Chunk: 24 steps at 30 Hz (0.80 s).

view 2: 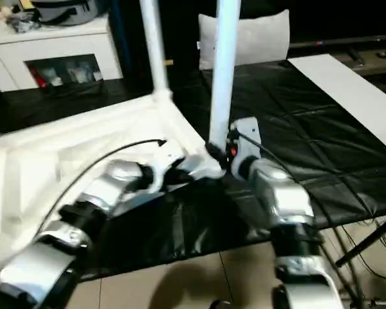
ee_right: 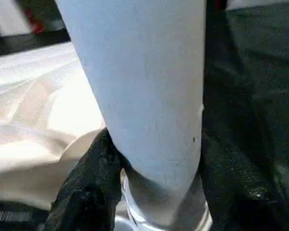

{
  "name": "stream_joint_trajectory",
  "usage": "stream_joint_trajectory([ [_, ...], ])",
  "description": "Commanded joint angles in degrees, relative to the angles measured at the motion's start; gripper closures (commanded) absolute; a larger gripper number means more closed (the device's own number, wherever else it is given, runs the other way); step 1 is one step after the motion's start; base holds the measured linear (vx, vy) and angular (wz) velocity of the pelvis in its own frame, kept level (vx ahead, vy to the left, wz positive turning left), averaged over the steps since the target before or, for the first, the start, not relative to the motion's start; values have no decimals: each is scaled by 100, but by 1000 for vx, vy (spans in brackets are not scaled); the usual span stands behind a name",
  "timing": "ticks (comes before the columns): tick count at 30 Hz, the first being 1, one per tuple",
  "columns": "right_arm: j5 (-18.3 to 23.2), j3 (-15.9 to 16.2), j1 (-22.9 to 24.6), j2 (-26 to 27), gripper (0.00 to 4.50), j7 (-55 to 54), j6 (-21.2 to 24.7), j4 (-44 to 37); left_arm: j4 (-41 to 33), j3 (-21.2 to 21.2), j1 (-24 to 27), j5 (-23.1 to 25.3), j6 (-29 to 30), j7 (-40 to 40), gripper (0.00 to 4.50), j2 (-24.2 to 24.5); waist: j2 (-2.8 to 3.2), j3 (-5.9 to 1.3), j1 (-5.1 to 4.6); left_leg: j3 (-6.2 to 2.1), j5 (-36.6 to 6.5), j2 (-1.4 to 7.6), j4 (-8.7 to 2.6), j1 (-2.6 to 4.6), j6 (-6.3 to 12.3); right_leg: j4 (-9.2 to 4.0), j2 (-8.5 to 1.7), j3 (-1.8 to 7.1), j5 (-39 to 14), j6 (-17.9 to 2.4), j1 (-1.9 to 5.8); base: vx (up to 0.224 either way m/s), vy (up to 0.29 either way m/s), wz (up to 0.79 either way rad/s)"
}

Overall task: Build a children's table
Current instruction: Rotate leg to tighten

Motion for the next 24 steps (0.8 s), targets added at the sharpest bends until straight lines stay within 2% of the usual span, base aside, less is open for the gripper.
stream_joint_trajectory([
  [1,186,352,44,289,174,284,69,9,-328,58,-302,-152,-185,85,450,-311,-112,-434,57,-53,-394,63,-330,-88,695,-373,-358,272,-2002,-341,440,0,0,0],
  [2,170,343,83,253,174,345,49,-74,-357,28,-290,-110,-176,100,450,-288,-106,-448,76,-54,-247,75,-319,-81,783,-338,-359,293,-1783,-411,435,0,0,0],
  [3,205,305,167,158,143,487,55,-212,-388,-23,-254,-55,-184,42,450,-218,-106,-457,101,-57,-89,86,-314,-85,870,-294,-361,312,-1565,-490,443,0,0,0],
  [6,220,284,313,-68,130,768,-19,-376,-403,-62,-194,-23,-269,-87,450,-104,-106,-466,176,-53,177,106,-300,-89,1051,-221,-368,339,-1188,-643,442,0,0,0],
  [7,262,293,397,-243,100,981,-71,-449,-417,-92,-152,-23,-326,-187,450,-29,-100,-465,189,-49,177,103,-298,-87,1061,-227,-369,337,-1202,-653,446,0,0,0],
  [9,353,268,545,-618,91,1447,-263,-541,-430,-175,-61,-23,-532,-464,450,150,-110,-457,278,-34,45,105,-300,-68,1104,-248,-365,340,-1367,-583,451,0,0,0],
  [10,402,274,626,-827,82,1744,-345,-613,-440,-218,-8,-28,-635,-653,450,254,-117,-444,280,-24,19,110,-306,-76,1110,-254,-362,350,-1420,-579,445,0,0,0],
  [11,432,278,670,-971,82,1959,-399,-646,-423,-243,15,-28,-704,-778,450,318,-96,-446,318,-22,-45,109,-306,-65,1083,-268,-367,345,-1524,-550,440,0,0,0],
  [12,488,299,733,-1146,62,2244,-416,-720,-395,-267,36,-24,-784,-913,450,395,-112,-433,325,-15,-114,109,-311,-62,1059,-280,-358,348,-1609,-531,439,0,0,0],
  [15,613,303,859,-1484,43,2822,-453,-915,-357,-350,81,-31,-994,-1310,450,586,-123,-416,351,-1,-331,104,-324,-45,931,-339,-344,333,-1955,-411,428,0,0,0],
  [17,642,341,903,-1714,43,3184,-502,-966,-357,-428,122,-61,-1202,-1695,450,728,-134,-421,376,-9,-346,116,-329,-48,900,-328,-347,334,-2007,-369,426,0,0,0],
  [18,685,448,970,-2054,43,3747,-662,-1008,-357,-564,177,-99,-1543,-2262,450,944,-135,-422,412,-12,-372,122,-327,-34,918,-334,-346,331,-2036,-345,415,0,0,0],
  [19,691,499,985,-2163,43,3948,-758,-1005,-347,-615,189,-109,-1687,-2466,450,1018,-139,-420,440,-3,-381,139,-325,-39,926,-307,-356,355,-2018,-330,405,0,0,0],
  [21,770,609,991,-2355,43,4408,-874,-978,-295,-736,189,-77,-1910,-2833,450,1176,-143,-422,463,0,-371,148,-330,-32,913,-300,-357,352,-1991,-366,391,0,0,0],
  [24,878,706,933,-2482,43,4936,-929,-888,-233,-869,164,-46,-2127,-3312,450,1345,-161,-422,555,2,-356,160,-333,-27,900,-289,-368,354,-2059,-372,383,0,0,0],
])
